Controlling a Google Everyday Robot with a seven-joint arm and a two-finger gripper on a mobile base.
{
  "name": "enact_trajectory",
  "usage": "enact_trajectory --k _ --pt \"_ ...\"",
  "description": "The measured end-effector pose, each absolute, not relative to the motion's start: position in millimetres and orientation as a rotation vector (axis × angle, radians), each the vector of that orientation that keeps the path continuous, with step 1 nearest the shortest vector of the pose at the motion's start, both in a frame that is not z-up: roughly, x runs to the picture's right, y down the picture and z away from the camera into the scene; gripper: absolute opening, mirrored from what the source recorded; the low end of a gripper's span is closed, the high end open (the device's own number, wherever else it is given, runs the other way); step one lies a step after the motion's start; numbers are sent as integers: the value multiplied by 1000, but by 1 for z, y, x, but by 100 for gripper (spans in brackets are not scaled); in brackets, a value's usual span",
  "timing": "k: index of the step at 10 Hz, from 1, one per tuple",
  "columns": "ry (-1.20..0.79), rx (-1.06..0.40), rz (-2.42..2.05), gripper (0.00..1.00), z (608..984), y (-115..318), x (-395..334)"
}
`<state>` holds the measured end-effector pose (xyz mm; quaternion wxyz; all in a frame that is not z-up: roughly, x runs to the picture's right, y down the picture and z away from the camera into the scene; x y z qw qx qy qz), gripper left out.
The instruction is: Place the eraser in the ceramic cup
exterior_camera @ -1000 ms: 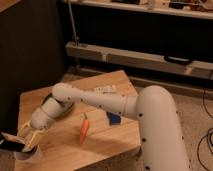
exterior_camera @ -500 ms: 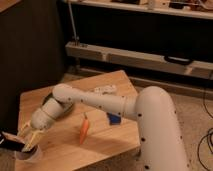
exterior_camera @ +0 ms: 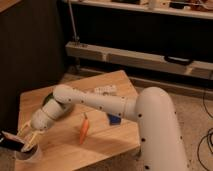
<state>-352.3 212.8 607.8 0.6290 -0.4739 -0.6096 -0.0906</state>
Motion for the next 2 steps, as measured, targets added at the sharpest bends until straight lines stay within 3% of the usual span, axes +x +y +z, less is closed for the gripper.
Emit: enact_trajectory --k 2 --pt "-1416 -1065 -197 80 609 213 -348"
